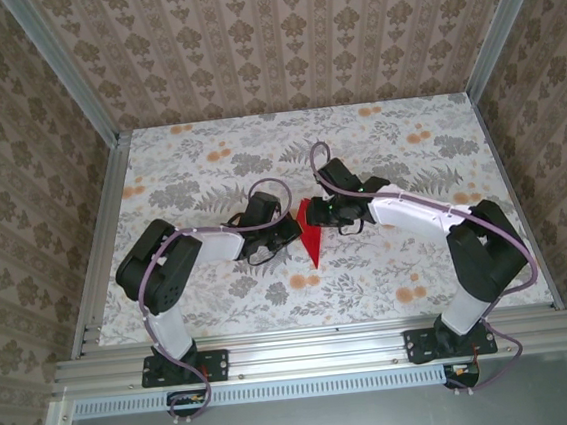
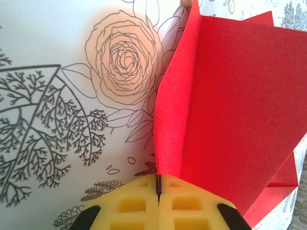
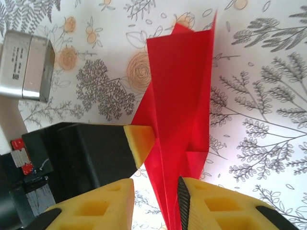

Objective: Fold a paper plane with a square sheet of paper (pick it up from the middle)
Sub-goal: Move a paper plane to the center of the table.

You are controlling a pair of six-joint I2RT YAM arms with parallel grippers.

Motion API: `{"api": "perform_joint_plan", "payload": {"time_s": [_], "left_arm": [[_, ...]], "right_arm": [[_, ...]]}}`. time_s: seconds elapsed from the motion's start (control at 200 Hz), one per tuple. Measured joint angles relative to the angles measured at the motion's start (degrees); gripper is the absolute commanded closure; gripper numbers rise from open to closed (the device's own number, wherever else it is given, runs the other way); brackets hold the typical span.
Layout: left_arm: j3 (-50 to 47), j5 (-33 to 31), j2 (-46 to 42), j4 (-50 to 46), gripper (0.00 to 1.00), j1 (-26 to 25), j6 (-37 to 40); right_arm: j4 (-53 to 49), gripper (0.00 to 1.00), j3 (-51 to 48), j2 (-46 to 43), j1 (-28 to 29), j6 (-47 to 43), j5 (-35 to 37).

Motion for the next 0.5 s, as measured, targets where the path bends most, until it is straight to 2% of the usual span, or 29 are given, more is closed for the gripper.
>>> {"api": "perform_joint_plan", "payload": {"time_s": [0.255,0.5], "left_arm": [[0.0,0.4,0.0,0.5,1.0,0.0,0.0],[0.0,0.8,0.0,1.0,1.0,0.0,0.0]], "right_arm": [[0.0,0.68,0.0,3.9,0.0,-1.0,-2.2],[-0.1,0.63,0.0,7.6,0.2,-1.0,-3.0]]}}
